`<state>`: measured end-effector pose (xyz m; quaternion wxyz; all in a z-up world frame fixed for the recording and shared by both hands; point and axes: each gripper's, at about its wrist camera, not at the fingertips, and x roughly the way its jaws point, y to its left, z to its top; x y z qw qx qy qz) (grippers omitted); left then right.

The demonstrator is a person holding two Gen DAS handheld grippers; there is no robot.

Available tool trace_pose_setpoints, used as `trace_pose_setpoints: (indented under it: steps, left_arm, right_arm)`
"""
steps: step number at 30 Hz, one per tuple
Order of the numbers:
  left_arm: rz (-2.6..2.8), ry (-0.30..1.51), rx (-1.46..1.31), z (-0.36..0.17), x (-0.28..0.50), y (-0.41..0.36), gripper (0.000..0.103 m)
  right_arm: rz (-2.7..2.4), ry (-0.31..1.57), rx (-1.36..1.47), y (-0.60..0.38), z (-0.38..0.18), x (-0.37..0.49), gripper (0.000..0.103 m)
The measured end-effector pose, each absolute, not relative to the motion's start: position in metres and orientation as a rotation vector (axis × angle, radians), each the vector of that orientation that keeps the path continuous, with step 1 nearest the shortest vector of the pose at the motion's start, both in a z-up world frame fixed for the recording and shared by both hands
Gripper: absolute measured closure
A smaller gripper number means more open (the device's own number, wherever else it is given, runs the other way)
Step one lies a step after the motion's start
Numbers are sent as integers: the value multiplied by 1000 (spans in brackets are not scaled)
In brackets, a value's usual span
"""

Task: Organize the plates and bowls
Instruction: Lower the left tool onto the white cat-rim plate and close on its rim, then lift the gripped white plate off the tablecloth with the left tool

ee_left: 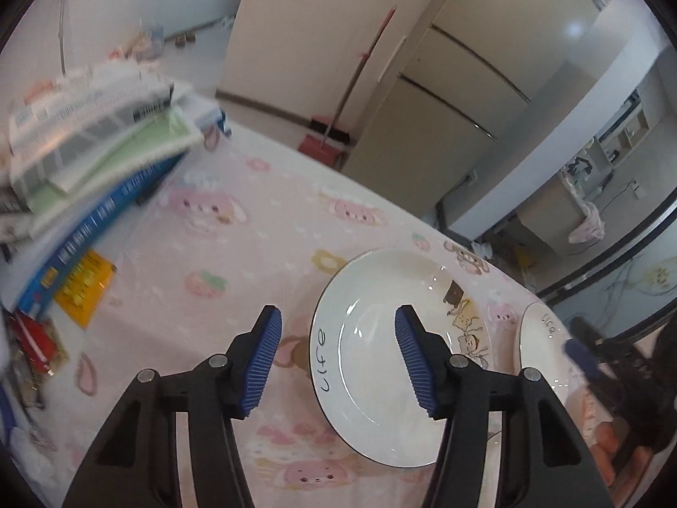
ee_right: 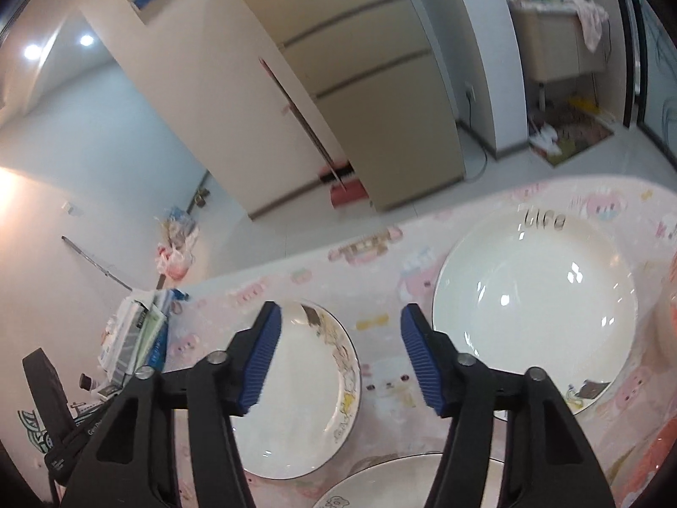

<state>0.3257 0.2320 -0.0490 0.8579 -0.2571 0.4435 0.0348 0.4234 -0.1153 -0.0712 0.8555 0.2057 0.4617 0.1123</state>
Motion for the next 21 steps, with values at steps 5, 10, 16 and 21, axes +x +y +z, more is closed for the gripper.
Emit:
trace_pose_setpoints:
  steps: [5,10,16,21]
  left_arm:
    - [83,987,-544,-68,335,232,57]
    - [73,1029,-562,-80,338,229,63]
    - [82,1068,-581,-91,343,223,65]
    - [84,1077,-583,-102,346,224,65]
  right_arm:
    - [234,1114,440,-113,-106,434,65]
    - [269,1167,417,-97,-119,437,67]
    - [254,1215,376,-86,-139,444,78]
    - [288,1256,399,-82,-151,443,87]
